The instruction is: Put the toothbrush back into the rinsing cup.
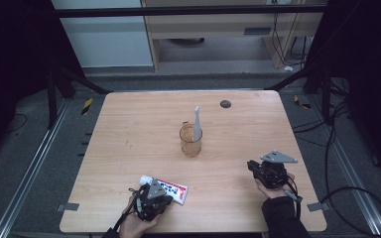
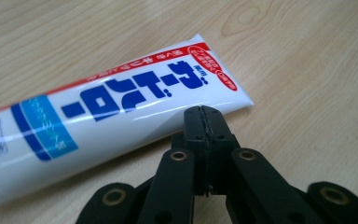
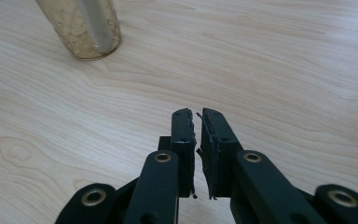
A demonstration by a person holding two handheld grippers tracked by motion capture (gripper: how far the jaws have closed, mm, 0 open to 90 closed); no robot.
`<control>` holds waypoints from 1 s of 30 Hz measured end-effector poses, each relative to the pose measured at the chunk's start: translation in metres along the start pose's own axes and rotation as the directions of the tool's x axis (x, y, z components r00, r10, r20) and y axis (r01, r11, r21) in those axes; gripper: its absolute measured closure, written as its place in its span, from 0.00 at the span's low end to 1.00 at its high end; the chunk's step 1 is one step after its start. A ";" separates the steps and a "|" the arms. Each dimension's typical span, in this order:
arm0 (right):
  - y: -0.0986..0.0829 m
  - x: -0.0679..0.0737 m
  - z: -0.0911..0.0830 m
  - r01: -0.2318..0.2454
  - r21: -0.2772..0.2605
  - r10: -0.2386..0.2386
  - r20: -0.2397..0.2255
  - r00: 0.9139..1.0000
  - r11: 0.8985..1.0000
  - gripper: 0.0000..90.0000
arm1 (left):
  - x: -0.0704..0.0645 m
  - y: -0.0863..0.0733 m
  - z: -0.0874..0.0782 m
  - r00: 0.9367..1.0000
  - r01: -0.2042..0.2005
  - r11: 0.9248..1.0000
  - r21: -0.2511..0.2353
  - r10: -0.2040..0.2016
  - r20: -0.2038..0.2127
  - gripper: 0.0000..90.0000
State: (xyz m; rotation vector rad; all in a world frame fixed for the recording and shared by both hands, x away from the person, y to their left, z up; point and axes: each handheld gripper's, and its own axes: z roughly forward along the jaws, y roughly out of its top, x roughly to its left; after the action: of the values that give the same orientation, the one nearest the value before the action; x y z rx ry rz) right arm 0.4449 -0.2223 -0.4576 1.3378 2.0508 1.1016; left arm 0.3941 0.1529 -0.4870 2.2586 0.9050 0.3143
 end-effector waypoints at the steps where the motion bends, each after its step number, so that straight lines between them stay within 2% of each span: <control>1: -0.001 -0.002 -0.001 -0.004 -0.001 0.004 0.004 1.000 1.000 0.93 | -0.001 0.002 0.002 1.000 -0.001 1.000 0.000 0.001 0.000 0.99; 5: -0.002 -0.007 -0.001 -0.022 -0.001 0.022 0.015 1.000 1.000 0.93 | -0.002 0.009 0.008 1.000 -0.012 1.000 -0.011 0.012 -0.001 0.99; 13: -0.002 -0.012 0.004 -0.023 0.007 0.022 0.037 0.999 1.000 0.93 | -0.002 0.020 0.019 0.999 -0.033 0.999 -0.017 0.033 -0.004 0.99; 21: -0.004 -0.016 0.006 -0.034 0.016 0.033 0.046 0.998 0.999 0.93 | 0.001 0.029 0.024 1.000 -0.025 0.999 -0.029 0.025 0.001 0.99; 24: -0.004 -0.017 0.007 -0.032 0.019 0.031 0.049 0.998 0.999 0.94 | 0.004 0.033 0.015 1.000 -0.003 0.998 -0.060 0.004 0.024 0.99; 26: -0.004 -0.017 0.007 -0.040 0.023 0.039 0.046 0.998 0.999 0.94 | 0.009 0.037 0.004 1.000 0.009 0.995 -0.096 -0.008 0.019 0.99; 28: -0.004 -0.018 0.007 -0.036 0.022 0.035 0.054 0.998 0.999 0.95 | 0.018 0.042 -0.007 1.000 0.015 0.991 -0.134 -0.015 -0.002 0.99; 30: -0.004 -0.019 0.007 -0.034 0.022 0.032 0.055 0.998 0.999 0.97 | 0.030 0.045 -0.016 0.999 0.018 0.988 -0.154 -0.024 -0.040 0.98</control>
State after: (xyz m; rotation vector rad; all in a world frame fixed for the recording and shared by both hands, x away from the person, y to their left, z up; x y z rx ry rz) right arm 0.4557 -0.2375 -0.4658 1.4021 2.0145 1.0470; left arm 0.4323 0.1575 -0.4454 2.1066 0.8939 0.4089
